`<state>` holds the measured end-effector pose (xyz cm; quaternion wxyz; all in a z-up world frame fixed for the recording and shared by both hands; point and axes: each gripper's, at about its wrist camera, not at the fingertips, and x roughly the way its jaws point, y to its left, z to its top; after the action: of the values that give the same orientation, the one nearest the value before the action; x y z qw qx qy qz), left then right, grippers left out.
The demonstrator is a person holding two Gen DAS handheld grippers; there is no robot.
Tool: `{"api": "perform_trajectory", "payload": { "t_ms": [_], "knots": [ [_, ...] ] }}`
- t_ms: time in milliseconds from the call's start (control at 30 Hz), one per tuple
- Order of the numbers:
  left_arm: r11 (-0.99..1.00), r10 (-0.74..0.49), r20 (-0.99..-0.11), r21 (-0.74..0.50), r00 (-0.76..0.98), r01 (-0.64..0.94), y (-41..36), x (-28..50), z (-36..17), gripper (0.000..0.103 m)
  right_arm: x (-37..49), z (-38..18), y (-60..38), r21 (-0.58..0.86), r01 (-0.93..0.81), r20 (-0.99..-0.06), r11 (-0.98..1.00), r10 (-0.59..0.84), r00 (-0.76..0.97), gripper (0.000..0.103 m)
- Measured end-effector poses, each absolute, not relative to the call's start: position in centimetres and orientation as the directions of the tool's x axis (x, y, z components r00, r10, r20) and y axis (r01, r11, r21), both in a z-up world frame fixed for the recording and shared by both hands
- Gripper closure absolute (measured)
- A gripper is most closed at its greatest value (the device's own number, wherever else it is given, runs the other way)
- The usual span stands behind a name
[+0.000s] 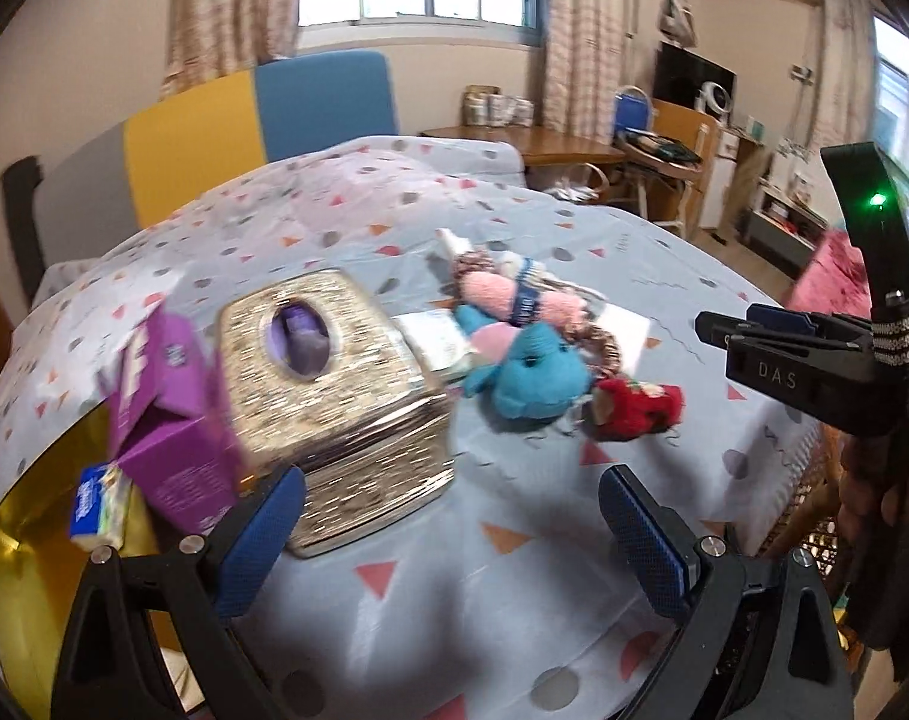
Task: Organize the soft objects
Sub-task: 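Reach the left tool to the red stocking ornament and grasp it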
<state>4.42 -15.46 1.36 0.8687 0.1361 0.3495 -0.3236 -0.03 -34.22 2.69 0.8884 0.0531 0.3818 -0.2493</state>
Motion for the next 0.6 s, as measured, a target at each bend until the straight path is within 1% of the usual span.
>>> {"api": "perform_trajectory", "payload": {
  "t_ms": [100,167,200,233,300,333,433,600],
  "knots": [
    [0.725,-0.481,-0.700,0.020,0.527,0.688,-17.2,4.4,1.1,0.005,-0.9,2.5,-36.1,-0.072,0.526,-0.713,0.847,-0.413,0.567,0.056],
    [0.708,-0.500,-0.703,0.005,0.506,0.706,-18.1,4.5,1.0,0.008,-1.7,2.6,-37.8,-0.033,0.561,-0.723,0.827,-0.407,0.558,0.056],
    [0.700,-0.505,-0.707,0.000,0.495,0.715,-18.8,4.7,0.9,0.011,-2.1,2.7,-38.4,-0.015,0.575,-0.724,0.818,-0.405,0.559,0.056],
    [0.692,-0.507,-0.713,-0.003,0.484,0.721,-19.3,4.9,0.8,0.018,-2.4,2.9,-39.0,0.001,0.588,-0.722,0.809,-0.406,0.560,0.056],
    [0.669,-0.509,-0.738,-0.016,0.443,0.743,-20.9,5.2,0.3,0.024,-3.2,3.5,-40.3,0.021,0.622,-0.712,0.783,-0.425,0.559,0.056],
    [0.664,-0.509,-0.742,-0.017,0.436,0.747,-21.4,5.3,0.0,0.024,-3.6,3.7,-40.7,0.030,0.634,-0.707,0.773,-0.432,0.560,0.055],
    [0.633,-0.508,-0.762,-0.014,0.401,0.774,-23.4,5.1,-0.8,0.024,-4.4,4.1,-42.1,0.062,0.656,-0.701,0.752,-0.435,0.565,0.042],
    [0.509,-0.510,-0.770,0.089,0.383,0.856,-27.6,4.3,-2.2,0.026,-5.2,3.7,-43.7,0.107,0.674,-0.713,0.731,-0.415,0.565,0.042]
  ]
}}
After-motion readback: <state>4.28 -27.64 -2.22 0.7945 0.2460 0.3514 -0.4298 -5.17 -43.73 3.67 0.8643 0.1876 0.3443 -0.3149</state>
